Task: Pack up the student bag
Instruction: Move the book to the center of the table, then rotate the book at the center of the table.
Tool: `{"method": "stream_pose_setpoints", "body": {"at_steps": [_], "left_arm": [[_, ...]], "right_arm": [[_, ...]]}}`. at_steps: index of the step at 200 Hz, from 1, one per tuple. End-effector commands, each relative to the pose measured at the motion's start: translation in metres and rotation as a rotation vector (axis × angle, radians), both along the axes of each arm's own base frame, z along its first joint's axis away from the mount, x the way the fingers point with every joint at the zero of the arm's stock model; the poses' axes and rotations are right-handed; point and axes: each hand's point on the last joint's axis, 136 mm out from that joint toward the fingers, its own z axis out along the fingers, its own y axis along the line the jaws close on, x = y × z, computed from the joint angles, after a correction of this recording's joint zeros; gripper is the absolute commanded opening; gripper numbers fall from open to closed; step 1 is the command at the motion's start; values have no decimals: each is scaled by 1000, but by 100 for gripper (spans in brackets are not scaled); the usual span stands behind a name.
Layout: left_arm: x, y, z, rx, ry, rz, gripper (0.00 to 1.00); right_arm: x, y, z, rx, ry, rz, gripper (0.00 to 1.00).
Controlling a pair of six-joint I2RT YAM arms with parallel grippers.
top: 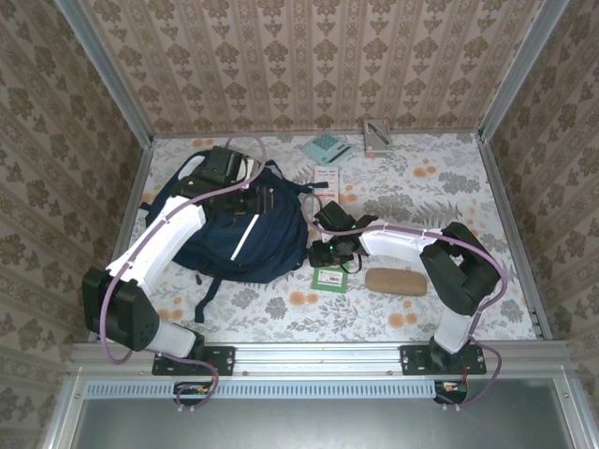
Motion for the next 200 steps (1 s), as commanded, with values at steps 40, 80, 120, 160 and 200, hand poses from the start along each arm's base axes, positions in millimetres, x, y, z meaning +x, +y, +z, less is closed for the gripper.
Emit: {"method": "stream_pose_setpoints", "body": {"at_steps": [40,80,120,160,200], "left_arm": [[-23,-32,-1,-15,-20,-35,52],[-44,-65,-22,-84,75,-53,50],[-71,-100,-54,-138,188,-66,49],[-83,-123,-75,-124,248,-87,49],[-86,-128,-90,-97,292,-70,49]], "right_arm": [[68,-70,-23,-86,-16,-294,37],[92,-80,23,-13,-130,-331,41],[111,-118,41,-71,-186,-339,51],[128,-151,10,-124,-113,-336,59],[123,-156,-5,-90,-58,-329,59]]}}
